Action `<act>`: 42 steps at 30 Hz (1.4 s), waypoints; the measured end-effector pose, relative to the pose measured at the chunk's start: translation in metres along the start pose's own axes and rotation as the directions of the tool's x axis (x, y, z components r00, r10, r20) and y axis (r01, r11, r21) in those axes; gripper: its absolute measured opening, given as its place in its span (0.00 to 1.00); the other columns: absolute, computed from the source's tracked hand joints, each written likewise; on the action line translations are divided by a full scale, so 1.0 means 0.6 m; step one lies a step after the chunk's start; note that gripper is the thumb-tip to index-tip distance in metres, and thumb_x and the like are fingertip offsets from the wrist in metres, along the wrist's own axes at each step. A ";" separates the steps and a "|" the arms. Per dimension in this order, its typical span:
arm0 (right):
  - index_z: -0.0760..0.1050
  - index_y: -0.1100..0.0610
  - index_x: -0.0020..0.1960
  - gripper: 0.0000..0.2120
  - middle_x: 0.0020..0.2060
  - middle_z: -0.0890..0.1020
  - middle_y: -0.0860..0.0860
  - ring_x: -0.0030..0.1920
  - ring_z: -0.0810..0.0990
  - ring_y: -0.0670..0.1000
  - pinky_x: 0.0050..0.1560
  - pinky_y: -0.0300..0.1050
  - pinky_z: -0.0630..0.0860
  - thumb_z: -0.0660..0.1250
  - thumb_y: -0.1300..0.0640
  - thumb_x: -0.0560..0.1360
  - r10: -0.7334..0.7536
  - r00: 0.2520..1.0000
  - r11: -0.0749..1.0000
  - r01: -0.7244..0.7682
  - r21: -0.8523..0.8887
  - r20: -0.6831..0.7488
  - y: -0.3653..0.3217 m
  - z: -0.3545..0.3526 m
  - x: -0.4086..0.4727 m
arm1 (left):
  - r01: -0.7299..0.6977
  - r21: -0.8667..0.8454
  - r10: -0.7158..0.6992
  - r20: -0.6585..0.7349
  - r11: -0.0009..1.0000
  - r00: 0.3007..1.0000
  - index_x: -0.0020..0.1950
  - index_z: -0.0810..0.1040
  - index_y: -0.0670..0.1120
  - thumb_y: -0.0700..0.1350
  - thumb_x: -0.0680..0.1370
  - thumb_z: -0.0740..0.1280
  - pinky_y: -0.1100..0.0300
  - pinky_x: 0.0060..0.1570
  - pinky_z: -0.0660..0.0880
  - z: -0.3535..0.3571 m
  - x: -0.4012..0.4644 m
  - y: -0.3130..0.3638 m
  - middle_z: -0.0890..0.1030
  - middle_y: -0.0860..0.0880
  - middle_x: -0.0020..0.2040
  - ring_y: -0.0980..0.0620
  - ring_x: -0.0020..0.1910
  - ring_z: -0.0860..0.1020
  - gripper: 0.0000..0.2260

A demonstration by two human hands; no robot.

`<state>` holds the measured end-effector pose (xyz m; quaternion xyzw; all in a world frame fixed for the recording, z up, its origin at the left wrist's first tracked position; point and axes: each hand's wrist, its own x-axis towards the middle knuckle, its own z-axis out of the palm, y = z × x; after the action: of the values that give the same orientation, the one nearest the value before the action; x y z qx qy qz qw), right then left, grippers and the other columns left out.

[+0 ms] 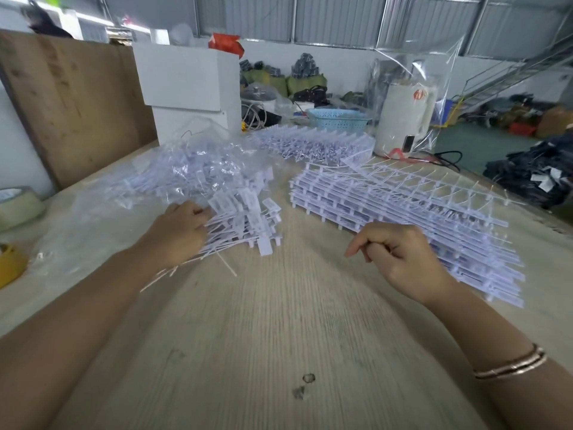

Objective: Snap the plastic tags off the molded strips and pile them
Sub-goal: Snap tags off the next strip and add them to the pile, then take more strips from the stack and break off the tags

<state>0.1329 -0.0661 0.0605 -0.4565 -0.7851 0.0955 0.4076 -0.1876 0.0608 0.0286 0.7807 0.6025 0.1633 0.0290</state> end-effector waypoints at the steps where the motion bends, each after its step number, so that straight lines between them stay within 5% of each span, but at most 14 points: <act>1: 0.78 0.44 0.37 0.18 0.26 0.76 0.42 0.27 0.73 0.55 0.28 0.36 0.66 0.56 0.65 0.69 0.001 1.000 1.000 -0.001 0.000 0.000 0.001 0.000 0.001 | -0.011 -0.006 0.010 -0.051 1.000 0.999 0.69 0.71 0.46 0.41 0.80 0.56 0.49 0.65 0.62 -0.008 0.000 0.003 0.70 0.44 0.65 0.42 0.65 0.64 0.17; 9: 0.78 0.45 0.37 0.18 0.30 0.78 0.37 0.26 0.71 0.53 0.27 0.32 0.63 0.56 0.64 0.69 0.013 1.000 1.000 -0.013 -0.023 0.006 0.009 0.005 0.003 | -0.096 0.229 0.168 -0.322 0.969 0.932 0.56 0.75 0.46 0.43 0.74 0.61 0.51 0.55 0.64 -0.056 -0.033 0.106 0.76 0.46 0.56 0.45 0.57 0.70 0.11; 14: 0.80 0.50 0.36 0.18 0.25 0.76 0.38 0.26 0.73 0.43 0.29 0.29 0.64 0.58 0.69 0.70 0.069 0.996 0.996 -0.066 -0.058 0.053 0.013 0.024 0.000 | -0.461 0.239 0.502 -0.155 0.854 0.851 0.55 0.74 0.49 0.46 0.76 0.59 0.55 0.52 0.67 -0.015 -0.073 0.214 0.76 0.51 0.52 0.50 0.54 0.72 0.10; 16: 0.81 0.57 0.37 0.16 0.27 0.77 0.38 0.29 0.74 0.39 0.33 0.29 0.66 0.55 0.63 0.69 0.081 0.995 0.986 -0.070 -0.154 0.066 0.012 0.035 0.003 | -0.535 0.202 0.556 -0.069 0.821 0.828 0.54 0.75 0.49 0.48 0.76 0.58 0.56 0.47 0.67 0.016 -0.084 0.267 0.76 0.51 0.49 0.50 0.52 0.73 0.10; 18: 0.80 0.59 0.38 0.16 0.32 0.80 0.46 0.31 0.73 0.43 0.37 0.43 0.72 0.54 0.59 0.68 0.134 0.990 0.954 -0.117 -0.276 0.044 0.017 0.039 0.007 | -0.492 0.154 0.499 -0.008 0.857 0.866 0.53 0.75 0.46 0.48 0.77 0.59 0.56 0.41 0.66 0.040 -0.079 0.302 0.77 0.48 0.50 0.48 0.52 0.74 0.10; 21: 0.80 0.57 0.40 0.12 0.32 0.78 0.47 0.30 0.71 0.43 0.36 0.43 0.70 0.58 0.64 0.72 0.219 0.973 0.928 -0.230 -0.294 -0.069 0.031 0.022 0.018 | -0.384 0.094 0.384 0.018 0.918 0.923 0.58 0.71 0.45 0.49 0.78 0.57 0.55 0.41 0.69 0.065 -0.062 0.312 0.76 0.47 0.54 0.46 0.53 0.74 0.12; 25: 0.79 0.55 0.47 0.10 0.42 0.79 0.48 0.39 0.75 0.51 0.39 0.43 0.69 0.59 0.63 0.74 0.153 0.982 0.870 -0.185 -0.457 -0.107 0.040 -0.014 0.074 | -0.375 -0.003 0.374 -0.039 0.927 0.927 0.58 0.71 0.48 0.49 0.78 0.56 0.54 0.47 0.74 0.087 -0.055 0.295 0.77 0.49 0.53 0.48 0.53 0.75 0.12; 28: 0.75 0.55 0.58 0.13 0.55 0.77 0.53 0.54 0.76 0.55 0.51 0.48 0.70 0.60 0.59 0.75 0.151 0.988 0.693 -0.122 -0.710 -0.022 0.063 -0.038 0.126 | -0.394 -0.053 0.392 -0.045 0.917 0.919 0.59 0.72 0.50 0.49 0.78 0.56 0.58 0.44 0.70 0.094 -0.052 0.284 0.78 0.52 0.54 0.51 0.54 0.74 0.12; 32: 0.68 0.56 0.67 0.19 0.64 0.71 0.57 0.64 0.70 0.58 0.63 0.53 0.66 0.58 0.55 0.77 0.437 0.898 0.475 -0.277 -0.835 -0.049 0.111 -0.050 0.169 | -0.389 -0.085 0.388 -0.034 0.917 0.921 0.61 0.72 0.51 0.49 0.78 0.56 0.57 0.47 0.72 0.095 -0.051 0.281 0.78 0.54 0.55 0.53 0.55 0.74 0.13; 37: 0.73 0.59 0.55 0.11 0.56 0.77 0.57 0.56 0.76 0.59 0.54 0.51 0.71 0.55 0.58 0.77 0.682 0.730 0.430 -0.452 -0.782 -0.047 0.163 -0.051 0.184 | -0.388 -0.109 0.384 -0.054 0.915 0.922 0.60 0.72 0.52 0.50 0.78 0.56 0.56 0.47 0.74 0.094 -0.051 0.280 0.78 0.55 0.54 0.54 0.52 0.75 0.12; 42: 0.74 0.61 0.58 0.14 0.55 0.78 0.56 0.55 0.78 0.61 0.44 0.50 0.70 0.56 0.66 0.76 0.526 0.835 0.391 -0.407 -0.826 -0.163 0.180 -0.055 0.186 | -0.397 -0.121 0.390 -0.076 0.910 0.918 0.59 0.72 0.53 0.49 0.78 0.56 0.62 0.39 0.67 0.100 -0.050 0.276 0.78 0.57 0.50 0.59 0.44 0.72 0.11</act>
<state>0.1976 0.0762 0.0874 -0.7875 -0.5957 -0.1510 0.0459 -0.0222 -0.0035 0.0053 0.8779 0.4211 0.2256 0.0328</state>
